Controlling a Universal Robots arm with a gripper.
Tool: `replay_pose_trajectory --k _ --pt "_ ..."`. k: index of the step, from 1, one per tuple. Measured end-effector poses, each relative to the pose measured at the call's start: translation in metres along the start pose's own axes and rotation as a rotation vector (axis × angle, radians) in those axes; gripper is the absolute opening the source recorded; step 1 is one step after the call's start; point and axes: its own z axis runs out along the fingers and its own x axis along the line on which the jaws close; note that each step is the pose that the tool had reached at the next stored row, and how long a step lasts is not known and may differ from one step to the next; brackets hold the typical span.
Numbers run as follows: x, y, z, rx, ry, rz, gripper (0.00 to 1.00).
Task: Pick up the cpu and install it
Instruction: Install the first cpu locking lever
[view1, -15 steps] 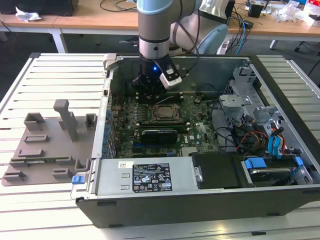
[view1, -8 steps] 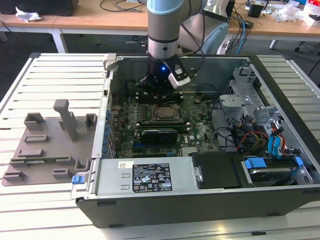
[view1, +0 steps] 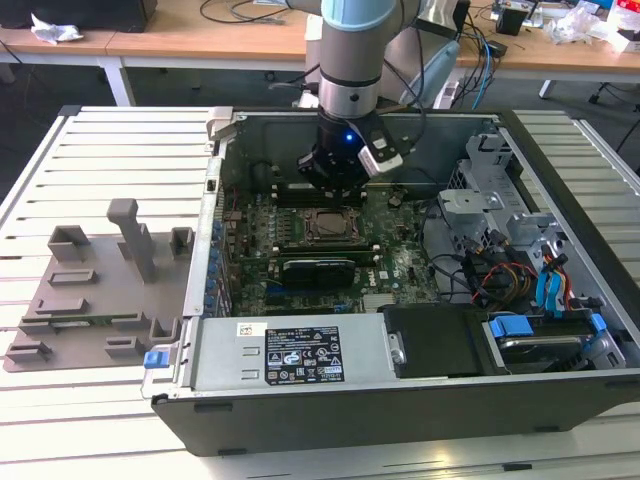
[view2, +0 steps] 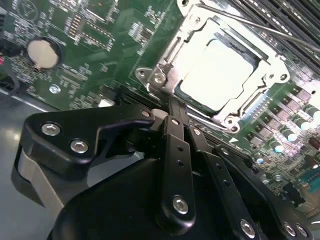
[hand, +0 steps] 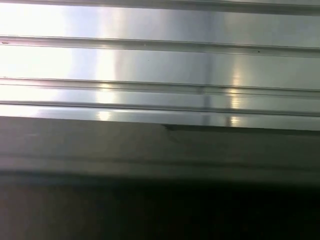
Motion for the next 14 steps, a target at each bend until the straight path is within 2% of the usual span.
replay_pose_trajectory --k 1,2,7,10,12,13,14 --pt "-0.005 -0.0007 0.0008 -0.0031 0.0046 0.0 0.11" --pt "-0.0063 -0.001 0.0013 -0.0098 0.006 0.0 0.11" --pt "-0.0063 -0.003 0.0035 -0.016 0.0061 0.0 0.11" --pt "-0.0063 -0.0031 0.0048 -0.0165 0.006 0.0 0.11" --pt "-0.0062 -0.0029 0.0048 -0.0232 0.0055 0.0 0.11" --pt "-0.0065 -0.0026 0.0017 -0.0249 0.004 0.0 0.11" --pt "-0.0062 -0.0032 -0.0047 -0.0229 0.0048 0.0 0.11"
